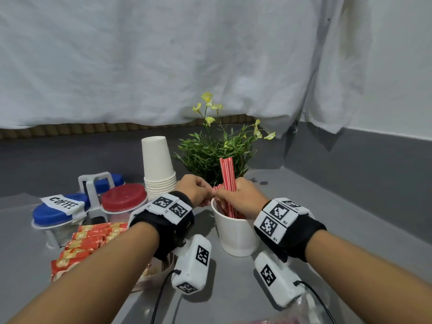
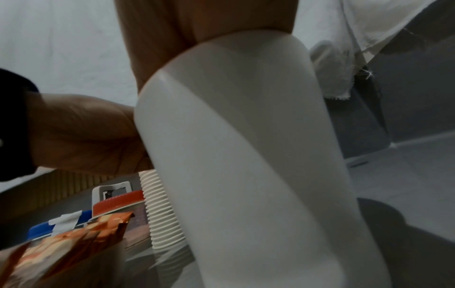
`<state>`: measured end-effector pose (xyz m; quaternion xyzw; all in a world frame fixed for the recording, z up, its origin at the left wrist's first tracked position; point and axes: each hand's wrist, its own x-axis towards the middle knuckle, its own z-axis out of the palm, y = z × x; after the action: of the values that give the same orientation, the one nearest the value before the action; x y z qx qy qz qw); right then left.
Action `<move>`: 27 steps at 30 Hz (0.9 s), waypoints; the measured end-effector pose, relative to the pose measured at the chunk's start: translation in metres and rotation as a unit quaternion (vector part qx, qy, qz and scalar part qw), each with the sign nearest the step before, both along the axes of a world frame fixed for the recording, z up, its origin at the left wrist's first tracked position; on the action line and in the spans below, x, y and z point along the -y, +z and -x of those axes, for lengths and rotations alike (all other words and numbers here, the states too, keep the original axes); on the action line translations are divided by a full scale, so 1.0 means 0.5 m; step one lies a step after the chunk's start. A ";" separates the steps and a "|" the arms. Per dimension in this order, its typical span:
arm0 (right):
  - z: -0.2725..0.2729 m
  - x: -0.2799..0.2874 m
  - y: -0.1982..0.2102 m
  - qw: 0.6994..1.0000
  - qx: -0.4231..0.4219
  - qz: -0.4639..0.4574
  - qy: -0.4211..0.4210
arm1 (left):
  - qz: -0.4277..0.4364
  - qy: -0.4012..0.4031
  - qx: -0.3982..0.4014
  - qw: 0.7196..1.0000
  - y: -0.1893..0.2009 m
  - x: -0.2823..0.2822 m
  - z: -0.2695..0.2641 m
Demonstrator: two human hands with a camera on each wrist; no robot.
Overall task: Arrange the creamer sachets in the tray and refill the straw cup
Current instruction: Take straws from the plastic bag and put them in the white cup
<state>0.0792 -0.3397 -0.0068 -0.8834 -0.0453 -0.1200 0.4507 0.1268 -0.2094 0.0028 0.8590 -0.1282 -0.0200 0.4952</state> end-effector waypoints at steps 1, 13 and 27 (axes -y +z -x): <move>0.000 0.000 -0.001 1.000 0.001 0.021 0.002 | 0.038 0.002 -0.016 0.999 0.000 -0.002 0.000; 0.004 -0.001 0.001 0.989 0.082 -0.036 -0.118 | 0.142 -0.010 0.022 0.990 -0.003 -0.002 0.055; 0.002 0.012 0.020 0.995 -0.071 0.075 -0.011 | -0.031 -0.031 0.099 0.994 -0.026 -0.003 0.047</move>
<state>0.0782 -0.3456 0.0033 -0.9214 -0.0123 -0.0583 0.3841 0.1035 -0.2080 -0.0103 0.8671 -0.2030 0.0460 0.4526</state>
